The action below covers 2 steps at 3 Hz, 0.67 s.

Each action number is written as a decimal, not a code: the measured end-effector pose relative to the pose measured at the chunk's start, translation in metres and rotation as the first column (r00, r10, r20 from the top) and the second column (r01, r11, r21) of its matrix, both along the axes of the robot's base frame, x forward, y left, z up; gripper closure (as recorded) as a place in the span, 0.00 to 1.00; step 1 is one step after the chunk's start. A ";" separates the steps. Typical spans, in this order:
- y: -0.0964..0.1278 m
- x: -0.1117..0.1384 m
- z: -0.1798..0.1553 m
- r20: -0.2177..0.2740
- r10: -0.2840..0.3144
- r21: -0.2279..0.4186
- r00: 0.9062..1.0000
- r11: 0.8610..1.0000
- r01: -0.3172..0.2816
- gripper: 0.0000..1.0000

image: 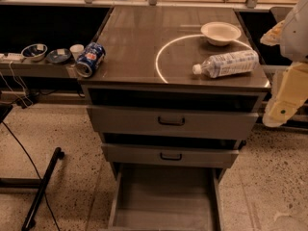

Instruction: Place pepsi can into bottom drawer

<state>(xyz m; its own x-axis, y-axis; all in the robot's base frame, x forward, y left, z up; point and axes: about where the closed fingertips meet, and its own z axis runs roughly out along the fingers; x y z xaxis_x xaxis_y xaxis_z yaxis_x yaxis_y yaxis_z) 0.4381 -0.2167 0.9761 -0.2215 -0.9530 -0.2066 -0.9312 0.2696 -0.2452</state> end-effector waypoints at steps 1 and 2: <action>0.000 0.000 0.000 0.000 0.000 0.000 1.000 1.000 0.000 0.00; 0.029 0.034 0.007 0.039 0.066 -0.044 0.997 0.997 -0.064 0.00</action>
Offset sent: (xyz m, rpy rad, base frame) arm 0.1198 0.1017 0.0231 -0.1571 -0.1247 0.2307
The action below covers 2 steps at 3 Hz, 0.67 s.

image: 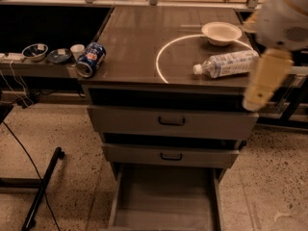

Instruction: Place pepsi can into bottom drawer

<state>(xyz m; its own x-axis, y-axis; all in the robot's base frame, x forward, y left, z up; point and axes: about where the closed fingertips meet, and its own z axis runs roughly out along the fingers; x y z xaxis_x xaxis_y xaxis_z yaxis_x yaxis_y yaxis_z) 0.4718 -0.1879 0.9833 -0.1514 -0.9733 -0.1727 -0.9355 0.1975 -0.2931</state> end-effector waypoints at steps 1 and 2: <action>0.070 0.036 0.015 0.107 0.200 -0.108 0.974 0.976 -0.188 0.00; 0.084 0.039 0.014 0.118 0.235 -0.127 0.965 0.967 -0.220 0.00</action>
Offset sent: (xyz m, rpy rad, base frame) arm 0.0337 0.0590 0.0151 -0.0825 -0.1046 0.1622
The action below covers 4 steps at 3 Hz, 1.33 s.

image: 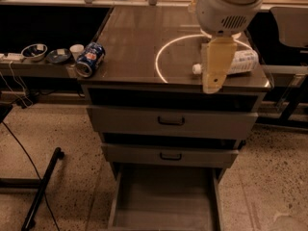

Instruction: Place pepsi can into bottom drawer

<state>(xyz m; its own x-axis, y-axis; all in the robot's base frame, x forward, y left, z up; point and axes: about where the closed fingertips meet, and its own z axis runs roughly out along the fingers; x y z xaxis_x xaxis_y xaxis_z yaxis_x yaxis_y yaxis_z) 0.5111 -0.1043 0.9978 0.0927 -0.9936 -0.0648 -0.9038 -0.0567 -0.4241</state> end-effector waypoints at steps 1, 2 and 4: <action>0.007 0.003 0.005 0.035 0.042 -0.034 0.999 0.999 -0.040 0.00; 0.059 0.034 -0.012 0.069 0.181 -0.144 0.981 0.975 -0.169 0.00; 0.157 0.088 -0.039 0.130 0.435 -0.376 0.891 0.853 -0.361 0.00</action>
Offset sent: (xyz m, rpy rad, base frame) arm 0.1225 0.1235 -0.0163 -0.4892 -0.2659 0.3468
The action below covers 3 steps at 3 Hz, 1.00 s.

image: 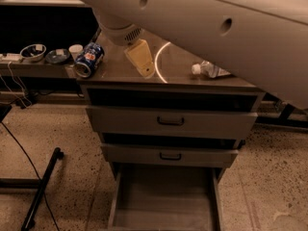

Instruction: Place pepsi can into bottom drawer

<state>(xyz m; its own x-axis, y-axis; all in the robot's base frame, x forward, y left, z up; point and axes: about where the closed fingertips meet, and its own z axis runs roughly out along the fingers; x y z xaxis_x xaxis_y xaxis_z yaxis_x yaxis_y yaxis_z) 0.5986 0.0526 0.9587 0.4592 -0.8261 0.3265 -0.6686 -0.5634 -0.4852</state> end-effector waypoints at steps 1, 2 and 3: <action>0.000 0.000 0.000 0.000 0.000 0.000 1.000 1.000 0.000 0.00; 0.011 0.018 -0.003 -0.014 0.083 -0.013 0.996 0.996 -0.083 0.00; 0.048 0.074 -0.028 -0.065 0.226 0.022 0.972 0.974 -0.225 0.00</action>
Offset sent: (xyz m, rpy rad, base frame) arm 0.1096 0.0650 -0.0177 -0.0892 0.0859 0.5398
